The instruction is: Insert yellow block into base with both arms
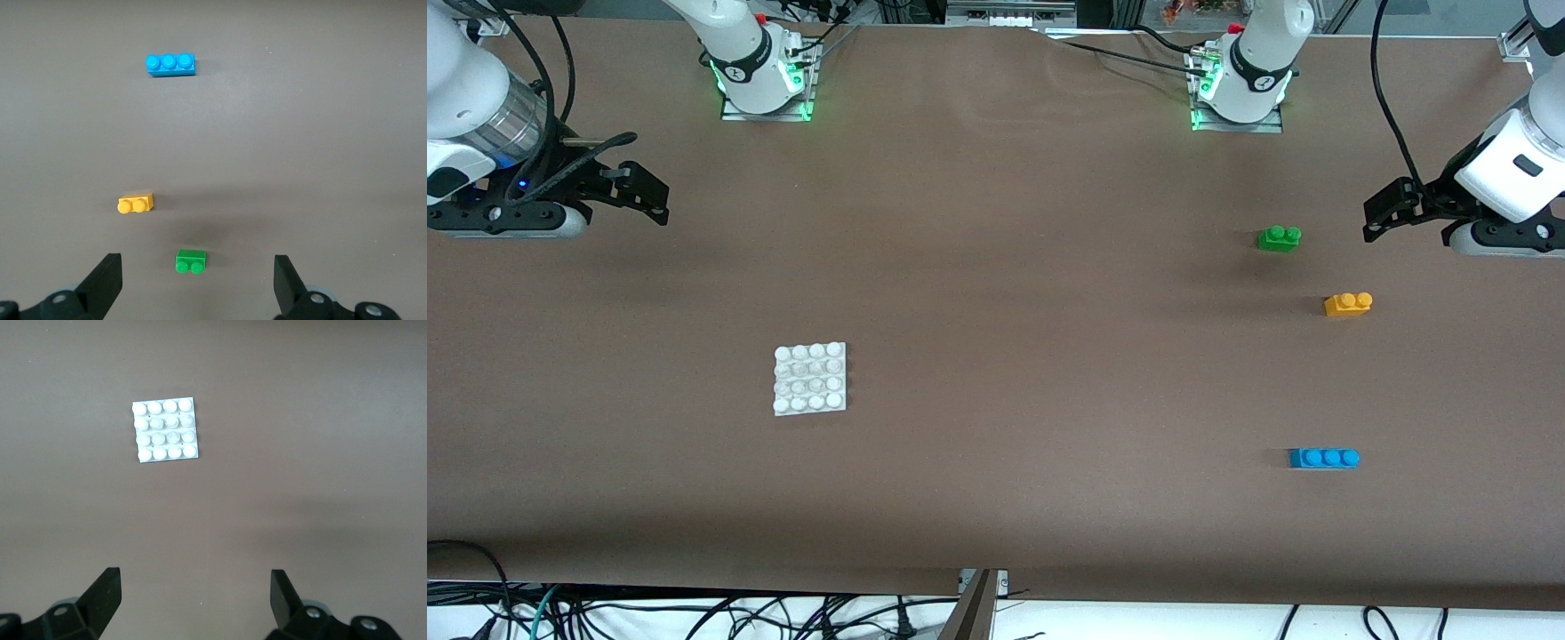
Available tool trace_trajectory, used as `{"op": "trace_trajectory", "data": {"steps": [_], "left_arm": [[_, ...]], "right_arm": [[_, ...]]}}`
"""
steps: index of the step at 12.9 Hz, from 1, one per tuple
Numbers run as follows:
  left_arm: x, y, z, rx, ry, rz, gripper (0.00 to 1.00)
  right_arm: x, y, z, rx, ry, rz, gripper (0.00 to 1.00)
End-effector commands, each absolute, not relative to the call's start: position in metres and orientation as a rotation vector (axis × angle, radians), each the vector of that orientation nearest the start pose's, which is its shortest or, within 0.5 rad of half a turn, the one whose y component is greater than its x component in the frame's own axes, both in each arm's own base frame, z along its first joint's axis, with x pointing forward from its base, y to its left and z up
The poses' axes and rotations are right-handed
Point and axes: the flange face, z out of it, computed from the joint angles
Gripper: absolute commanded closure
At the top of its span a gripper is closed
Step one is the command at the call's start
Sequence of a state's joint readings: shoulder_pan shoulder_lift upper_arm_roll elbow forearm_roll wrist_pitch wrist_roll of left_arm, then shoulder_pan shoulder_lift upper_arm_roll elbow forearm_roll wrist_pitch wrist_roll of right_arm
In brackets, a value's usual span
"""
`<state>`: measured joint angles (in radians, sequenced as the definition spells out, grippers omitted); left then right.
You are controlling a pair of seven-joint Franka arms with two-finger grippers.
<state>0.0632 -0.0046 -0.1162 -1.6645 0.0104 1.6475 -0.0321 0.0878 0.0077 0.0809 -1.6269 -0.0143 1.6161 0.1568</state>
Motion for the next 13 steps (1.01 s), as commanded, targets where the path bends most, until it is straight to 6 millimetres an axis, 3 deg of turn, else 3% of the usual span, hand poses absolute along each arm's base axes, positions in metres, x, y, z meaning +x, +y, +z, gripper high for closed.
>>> {"op": "trace_trajectory", "data": {"steps": [1, 13], "left_arm": [[0.5556, -0.0282, 0.585, -3.138, 0.068, 0.036, 0.0], [0.5622, -0.027, 0.5861, -3.14, 0.065, 0.029, 0.0]], "right_arm": [[0.542, 0.0876, 0.6003, -3.148, -0.039, 0.03, 0.01], [0.5413, 0.0875, 0.5978, -3.148, -0.06, 0.045, 0.01]]}}
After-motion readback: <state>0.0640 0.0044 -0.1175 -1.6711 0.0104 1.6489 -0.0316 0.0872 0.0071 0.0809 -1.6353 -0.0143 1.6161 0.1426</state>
